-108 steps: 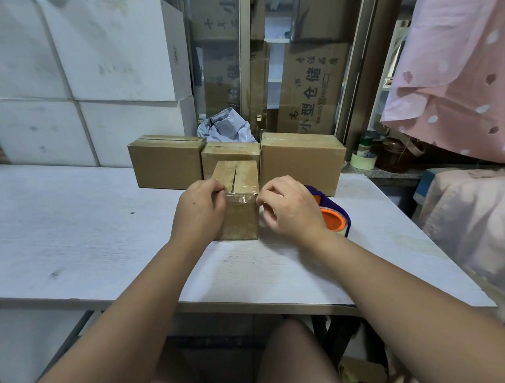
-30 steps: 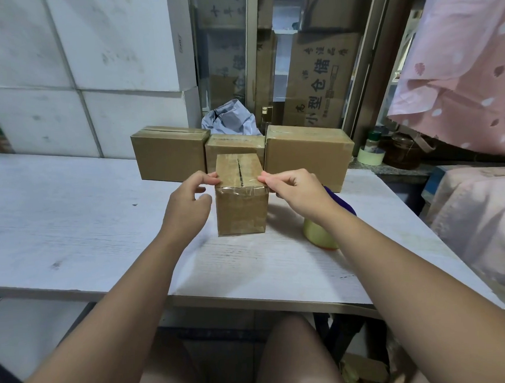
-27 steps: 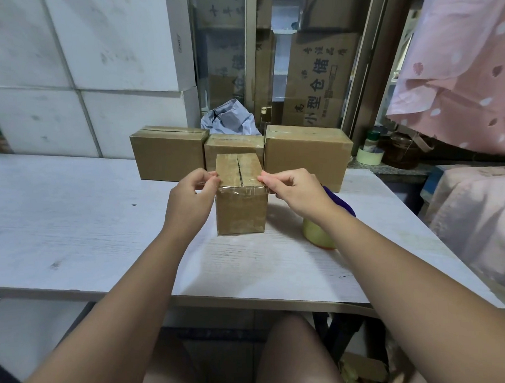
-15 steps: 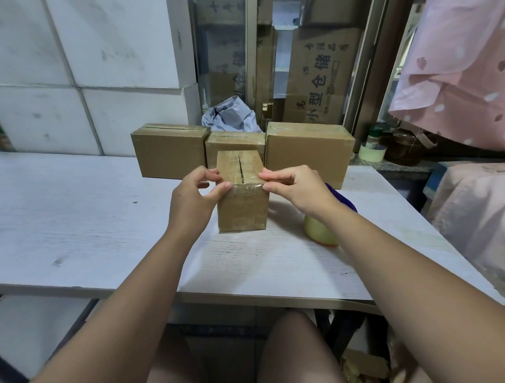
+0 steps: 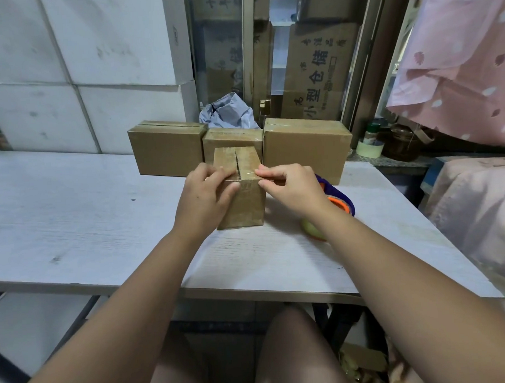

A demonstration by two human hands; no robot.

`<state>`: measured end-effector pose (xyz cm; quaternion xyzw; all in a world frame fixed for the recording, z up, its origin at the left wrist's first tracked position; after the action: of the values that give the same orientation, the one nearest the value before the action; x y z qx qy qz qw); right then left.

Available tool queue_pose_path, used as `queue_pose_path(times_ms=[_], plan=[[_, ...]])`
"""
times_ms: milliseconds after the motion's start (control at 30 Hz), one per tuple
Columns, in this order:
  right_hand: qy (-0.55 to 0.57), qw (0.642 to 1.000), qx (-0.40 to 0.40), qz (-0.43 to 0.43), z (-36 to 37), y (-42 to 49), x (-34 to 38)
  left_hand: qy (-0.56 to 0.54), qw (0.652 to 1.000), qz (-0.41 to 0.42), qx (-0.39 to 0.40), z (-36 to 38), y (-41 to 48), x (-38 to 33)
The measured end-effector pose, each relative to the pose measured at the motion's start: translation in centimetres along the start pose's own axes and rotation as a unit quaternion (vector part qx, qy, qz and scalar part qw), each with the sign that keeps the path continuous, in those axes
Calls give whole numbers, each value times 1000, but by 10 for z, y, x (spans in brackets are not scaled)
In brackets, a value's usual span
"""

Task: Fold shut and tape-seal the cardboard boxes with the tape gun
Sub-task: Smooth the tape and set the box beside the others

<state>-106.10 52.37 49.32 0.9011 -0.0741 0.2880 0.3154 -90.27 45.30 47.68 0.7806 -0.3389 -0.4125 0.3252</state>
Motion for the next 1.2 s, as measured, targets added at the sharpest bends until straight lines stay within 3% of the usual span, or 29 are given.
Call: queue_pose_path(times_ms=[133,400,567,700,900,1067,1200], plan=[[42,997,-50,36,5,0,-4,-30,995,-94,-23,6,3,2],[71,988,-132,45,15,-9,-4,-17,997,-67,-32,8,1,3],[118,984,-125,46,19,-16,-10,-112,991,-68,-4,5,-1,10],[216,965,-123,80,23,-18,-17,-124,988,-87,-15,4,4,10],[239,960,-115,89,24,-15,-20,-185,977,-93,54,2,2,17],[276,955,-58,95,24,-14,-25,-182,978,-96,32,1,2,14],[255,958,-87,96,25,-11,-27,-195,971,-119,65,-2,4,19]])
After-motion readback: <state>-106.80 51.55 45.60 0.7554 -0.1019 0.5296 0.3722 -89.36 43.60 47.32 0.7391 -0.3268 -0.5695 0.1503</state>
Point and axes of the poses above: each hand's wrist, its own y-axis towards the middle knuckle, its own z-axis out of the palm, x = y × z, the point moved 6 cm from there along y, towards the middle knuckle, and after that the axes turned 9 degrees about -x, right-handed, at the moved point
